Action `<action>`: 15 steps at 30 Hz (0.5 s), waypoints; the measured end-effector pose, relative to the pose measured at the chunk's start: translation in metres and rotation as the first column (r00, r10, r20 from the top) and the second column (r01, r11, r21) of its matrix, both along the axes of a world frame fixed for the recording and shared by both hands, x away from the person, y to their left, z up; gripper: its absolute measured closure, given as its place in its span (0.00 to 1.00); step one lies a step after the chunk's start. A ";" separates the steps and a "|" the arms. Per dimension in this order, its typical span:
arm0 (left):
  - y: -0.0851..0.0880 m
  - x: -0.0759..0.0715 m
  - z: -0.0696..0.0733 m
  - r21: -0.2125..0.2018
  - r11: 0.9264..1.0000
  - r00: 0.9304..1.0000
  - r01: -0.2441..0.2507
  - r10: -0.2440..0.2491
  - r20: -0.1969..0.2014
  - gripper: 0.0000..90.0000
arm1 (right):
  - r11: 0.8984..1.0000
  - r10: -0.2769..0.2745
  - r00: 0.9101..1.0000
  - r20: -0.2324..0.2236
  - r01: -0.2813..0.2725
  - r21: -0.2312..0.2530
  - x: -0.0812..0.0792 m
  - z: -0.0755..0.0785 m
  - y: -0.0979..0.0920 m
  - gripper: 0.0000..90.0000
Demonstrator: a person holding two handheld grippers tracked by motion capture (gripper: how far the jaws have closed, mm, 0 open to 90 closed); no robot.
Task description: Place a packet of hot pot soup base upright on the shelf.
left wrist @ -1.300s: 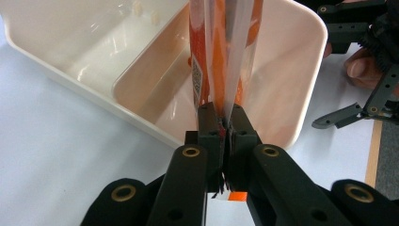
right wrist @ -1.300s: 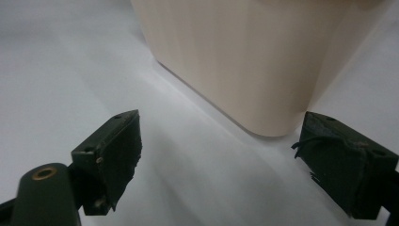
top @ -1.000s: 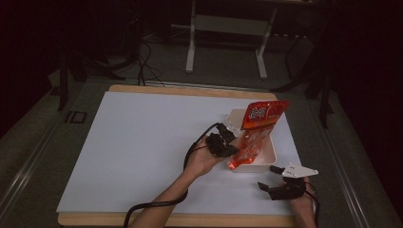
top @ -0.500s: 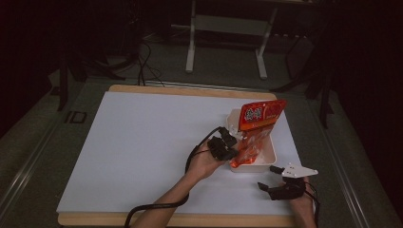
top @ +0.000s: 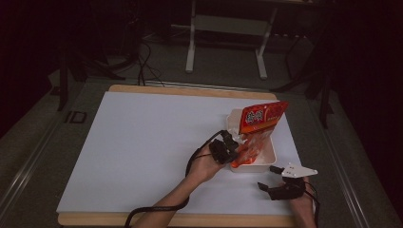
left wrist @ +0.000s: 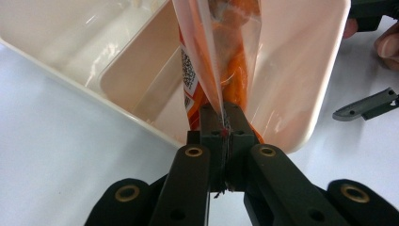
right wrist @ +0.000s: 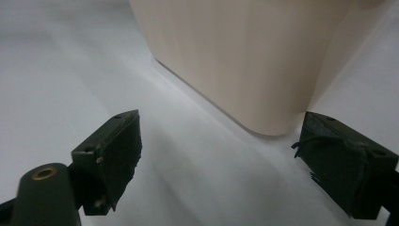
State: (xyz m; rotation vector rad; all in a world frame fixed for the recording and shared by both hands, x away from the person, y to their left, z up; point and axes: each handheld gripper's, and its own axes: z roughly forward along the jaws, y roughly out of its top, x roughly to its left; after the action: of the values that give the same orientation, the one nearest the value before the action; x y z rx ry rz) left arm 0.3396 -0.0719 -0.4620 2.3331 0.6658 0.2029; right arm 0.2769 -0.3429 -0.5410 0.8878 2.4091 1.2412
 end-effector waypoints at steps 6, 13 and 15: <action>-0.001 -0.002 -0.002 0.011 1.000 1.000 -0.009 0.009 0.013 1.00 | 1.000 0.000 1.000 0.003 0.000 -0.006 0.000 0.000 0.000 0.16; 0.001 -0.003 -0.005 -0.027 0.999 0.999 -0.038 0.038 -0.007 1.00 | 1.000 0.000 1.000 0.000 0.000 -0.004 0.000 0.000 0.000 0.16; 0.001 -0.003 -0.006 -0.030 0.999 0.999 -0.039 0.039 -0.004 1.00 | 1.000 0.000 1.000 0.000 0.000 -0.004 0.000 0.000 0.000 0.16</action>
State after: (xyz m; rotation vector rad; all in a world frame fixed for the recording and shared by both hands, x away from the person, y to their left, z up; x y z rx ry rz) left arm 0.3364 -0.0707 -0.4683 2.2939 0.7117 0.2049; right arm 0.2769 -0.3424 -0.5411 0.8875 2.4104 1.2364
